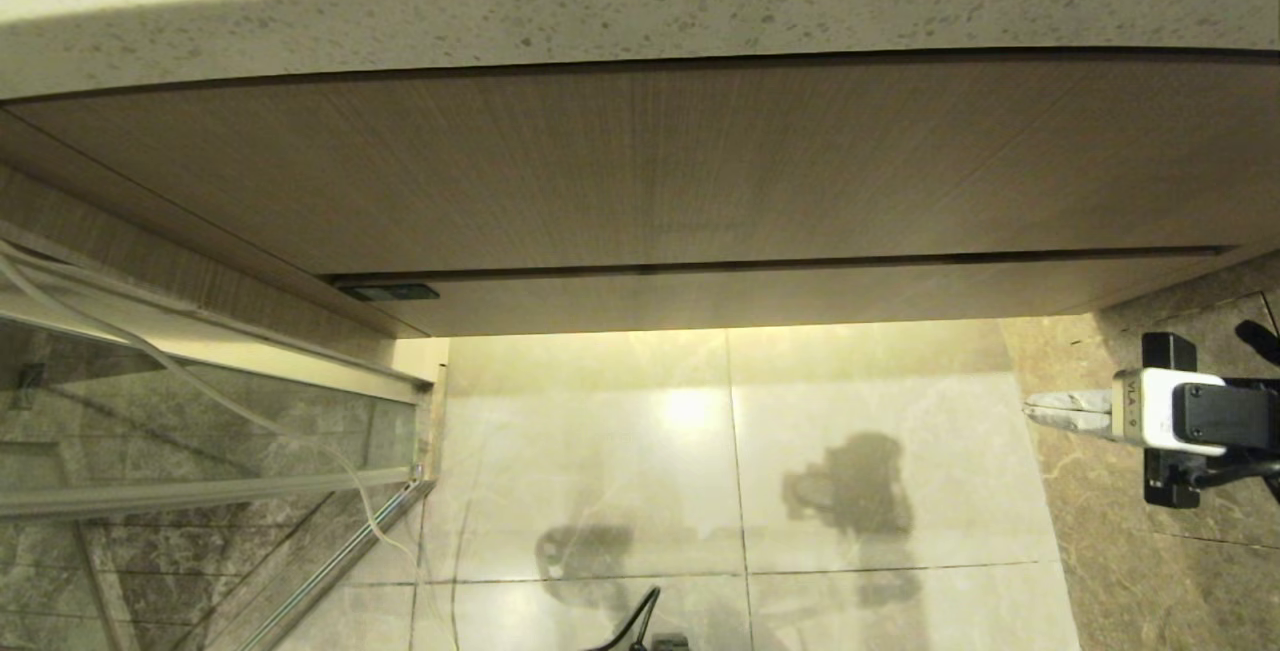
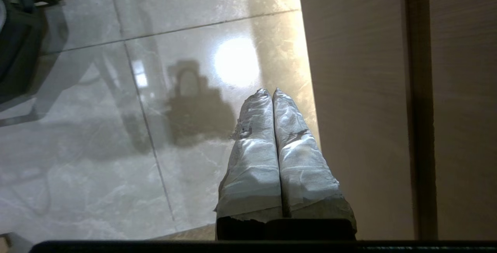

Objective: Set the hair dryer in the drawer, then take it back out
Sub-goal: Pull open the drawer

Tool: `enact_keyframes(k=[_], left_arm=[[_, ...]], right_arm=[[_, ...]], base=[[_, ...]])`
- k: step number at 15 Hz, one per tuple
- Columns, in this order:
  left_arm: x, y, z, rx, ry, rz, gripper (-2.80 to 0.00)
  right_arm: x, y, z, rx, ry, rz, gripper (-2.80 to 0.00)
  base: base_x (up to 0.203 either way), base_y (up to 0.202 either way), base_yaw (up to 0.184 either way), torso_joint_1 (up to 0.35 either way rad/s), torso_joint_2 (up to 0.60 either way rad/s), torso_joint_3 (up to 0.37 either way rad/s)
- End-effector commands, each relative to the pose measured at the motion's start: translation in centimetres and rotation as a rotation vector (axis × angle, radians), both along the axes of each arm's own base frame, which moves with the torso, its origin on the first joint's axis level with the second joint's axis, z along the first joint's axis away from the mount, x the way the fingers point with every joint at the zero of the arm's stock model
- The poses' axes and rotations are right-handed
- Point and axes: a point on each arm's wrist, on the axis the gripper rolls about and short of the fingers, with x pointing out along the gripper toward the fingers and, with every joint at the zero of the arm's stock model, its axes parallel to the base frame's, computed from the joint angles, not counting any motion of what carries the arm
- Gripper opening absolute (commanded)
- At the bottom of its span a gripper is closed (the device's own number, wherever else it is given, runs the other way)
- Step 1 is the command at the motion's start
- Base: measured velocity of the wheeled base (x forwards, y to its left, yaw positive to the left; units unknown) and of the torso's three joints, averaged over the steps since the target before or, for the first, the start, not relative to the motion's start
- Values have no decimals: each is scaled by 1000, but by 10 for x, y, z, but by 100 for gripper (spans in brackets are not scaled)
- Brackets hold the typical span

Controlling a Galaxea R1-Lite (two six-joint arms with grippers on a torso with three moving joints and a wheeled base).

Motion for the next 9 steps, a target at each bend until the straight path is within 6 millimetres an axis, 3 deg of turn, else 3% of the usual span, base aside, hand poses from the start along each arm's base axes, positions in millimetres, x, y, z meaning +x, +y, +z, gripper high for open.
enact_keyframes(k=[1,9], left_arm=[[4,0,-11,0,38,0,-280],[4,0,-11,-2,38,0,-280]], right_arm=[[29,-1,-9,7,42,18,-280],[77,-4,-11,9,18,22,-280]], base=[[0,0,0,0,0,0],[0,0,0,0,0,0]])
